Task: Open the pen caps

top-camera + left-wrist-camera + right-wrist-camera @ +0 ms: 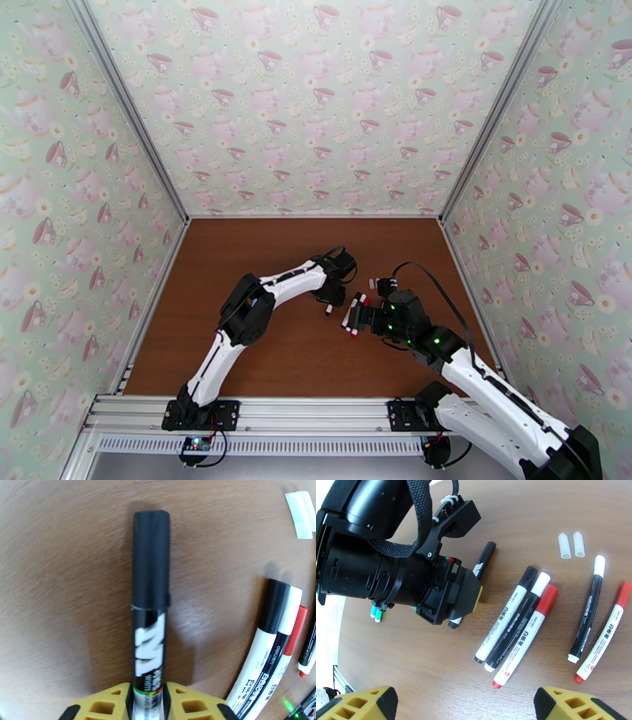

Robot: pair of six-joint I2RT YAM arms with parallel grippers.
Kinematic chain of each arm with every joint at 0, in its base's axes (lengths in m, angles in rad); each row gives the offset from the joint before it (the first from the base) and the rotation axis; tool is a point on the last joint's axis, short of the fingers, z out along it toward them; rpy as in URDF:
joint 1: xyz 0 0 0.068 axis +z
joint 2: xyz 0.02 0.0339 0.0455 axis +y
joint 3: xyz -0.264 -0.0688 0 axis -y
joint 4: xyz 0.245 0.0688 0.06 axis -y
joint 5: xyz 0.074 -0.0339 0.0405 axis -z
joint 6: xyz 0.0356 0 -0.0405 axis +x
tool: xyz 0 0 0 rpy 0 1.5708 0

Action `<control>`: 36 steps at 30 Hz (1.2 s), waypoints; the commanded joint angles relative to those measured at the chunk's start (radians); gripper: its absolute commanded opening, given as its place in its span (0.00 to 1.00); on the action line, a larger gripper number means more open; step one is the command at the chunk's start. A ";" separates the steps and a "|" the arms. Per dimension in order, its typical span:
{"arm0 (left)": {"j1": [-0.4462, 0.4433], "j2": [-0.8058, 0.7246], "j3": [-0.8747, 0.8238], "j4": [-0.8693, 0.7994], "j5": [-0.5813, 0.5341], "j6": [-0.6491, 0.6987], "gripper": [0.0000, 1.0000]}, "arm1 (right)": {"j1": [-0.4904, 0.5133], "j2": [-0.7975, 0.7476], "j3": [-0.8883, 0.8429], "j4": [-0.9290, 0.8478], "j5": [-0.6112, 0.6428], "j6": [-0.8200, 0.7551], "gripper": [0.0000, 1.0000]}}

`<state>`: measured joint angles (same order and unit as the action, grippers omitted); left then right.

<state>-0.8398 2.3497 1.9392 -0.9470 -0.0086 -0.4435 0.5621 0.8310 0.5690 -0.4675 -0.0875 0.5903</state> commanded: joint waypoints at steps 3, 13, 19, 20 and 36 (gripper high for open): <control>-0.012 0.057 0.042 -0.059 -0.054 0.017 0.20 | 0.005 0.003 -0.008 -0.009 0.013 -0.009 0.98; -0.015 -0.006 -0.039 0.002 -0.038 0.043 0.16 | 0.005 0.020 0.020 -0.017 0.011 -0.011 0.97; -0.015 -0.222 -0.287 0.230 0.082 0.091 0.16 | 0.005 0.037 0.033 -0.013 -0.023 0.002 0.93; -0.015 -0.263 -0.333 0.262 0.088 0.089 0.16 | 0.005 0.043 0.040 -0.015 -0.028 0.006 0.93; 0.038 -0.862 -0.907 0.658 0.182 0.057 0.16 | 0.005 0.256 0.167 0.305 -0.181 0.229 0.69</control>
<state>-0.8169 1.5524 1.0649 -0.3733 0.1246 -0.3836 0.5621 1.0725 0.6827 -0.2337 -0.2440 0.7696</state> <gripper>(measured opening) 0.170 0.700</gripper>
